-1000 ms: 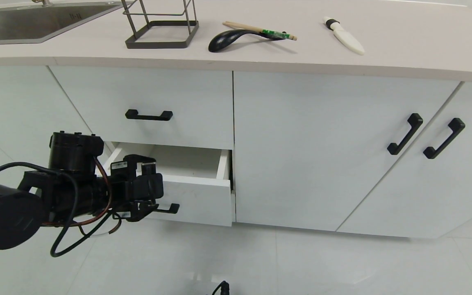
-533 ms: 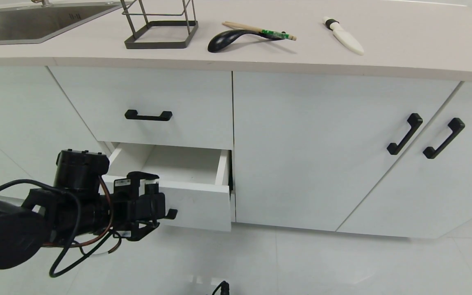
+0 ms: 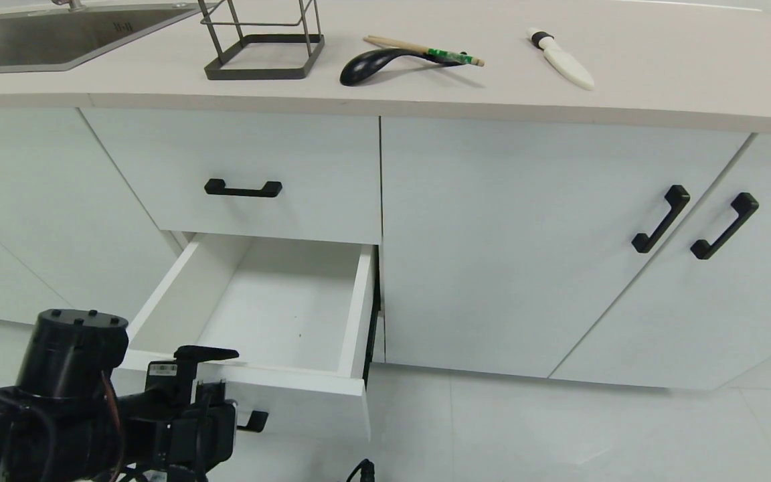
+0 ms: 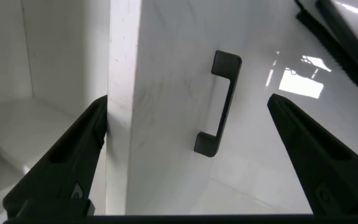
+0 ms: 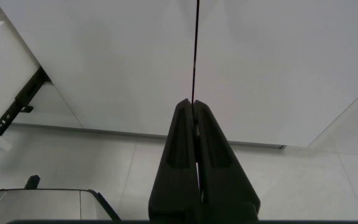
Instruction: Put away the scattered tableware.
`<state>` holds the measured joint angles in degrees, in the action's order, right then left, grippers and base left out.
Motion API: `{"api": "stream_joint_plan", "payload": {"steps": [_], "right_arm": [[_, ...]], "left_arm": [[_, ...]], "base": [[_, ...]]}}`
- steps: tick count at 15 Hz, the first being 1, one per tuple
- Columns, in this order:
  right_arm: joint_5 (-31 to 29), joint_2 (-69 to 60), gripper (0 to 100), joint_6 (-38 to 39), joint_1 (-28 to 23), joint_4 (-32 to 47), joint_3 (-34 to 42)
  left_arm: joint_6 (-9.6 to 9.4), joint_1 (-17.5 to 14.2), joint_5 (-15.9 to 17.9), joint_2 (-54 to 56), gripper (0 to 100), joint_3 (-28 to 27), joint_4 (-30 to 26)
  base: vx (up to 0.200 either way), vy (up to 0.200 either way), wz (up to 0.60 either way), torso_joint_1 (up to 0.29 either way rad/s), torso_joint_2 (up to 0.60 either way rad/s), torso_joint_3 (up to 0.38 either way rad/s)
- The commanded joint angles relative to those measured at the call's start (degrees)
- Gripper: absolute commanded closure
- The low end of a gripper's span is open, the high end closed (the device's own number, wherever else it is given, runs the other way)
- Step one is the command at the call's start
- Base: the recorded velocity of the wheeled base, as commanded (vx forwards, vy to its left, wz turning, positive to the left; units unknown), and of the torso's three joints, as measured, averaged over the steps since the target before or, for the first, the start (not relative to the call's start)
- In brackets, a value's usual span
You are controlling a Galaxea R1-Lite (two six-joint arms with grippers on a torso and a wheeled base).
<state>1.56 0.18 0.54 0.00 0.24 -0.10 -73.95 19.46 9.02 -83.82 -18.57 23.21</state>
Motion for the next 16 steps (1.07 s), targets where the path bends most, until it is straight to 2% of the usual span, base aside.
{"api": "stream_joint_plan", "payload": {"steps": [1,8,9,11,14,16], "right_arm": [[-0.07,0.08,100,-0.01,0.09,0.02,0.01],[0.02,0.08,100,-0.01,0.00,0.02,0.01],[0.02,0.08,100,-0.01,0.00,0.02,0.01],[0.02,0.08,100,-0.01,0.00,0.02,0.01],[0.02,0.08,100,-0.01,0.00,0.02,0.01],[0.02,0.08,100,-0.01,0.00,0.02,0.01]], "left_arm": [[0.12,0.67,0.03,1.21,0,0.29,0.61],[3.28,0.67,-1.81,1.21,0,0.11,1.49],[3.28,0.67,-1.81,1.21,0,0.11,1.49],[4.51,0.58,-4.01,0.94,0,0.11,3.33],[4.95,0.58,-6.47,-0.20,0,0.11,6.58],[5.04,0.58,-6.56,-0.55,0,0.11,7.20]], "base": [[0.000,0.000,0.00,0.000,0.00,0.000],[0.000,0.000,0.00,0.000,0.00,0.000],[0.000,0.000,0.00,0.000,0.00,0.000],[0.000,0.000,0.00,0.000,0.00,0.000],[0.000,0.000,0.00,0.000,0.00,0.000],[0.000,0.000,0.00,0.000,0.00,0.000]]}}
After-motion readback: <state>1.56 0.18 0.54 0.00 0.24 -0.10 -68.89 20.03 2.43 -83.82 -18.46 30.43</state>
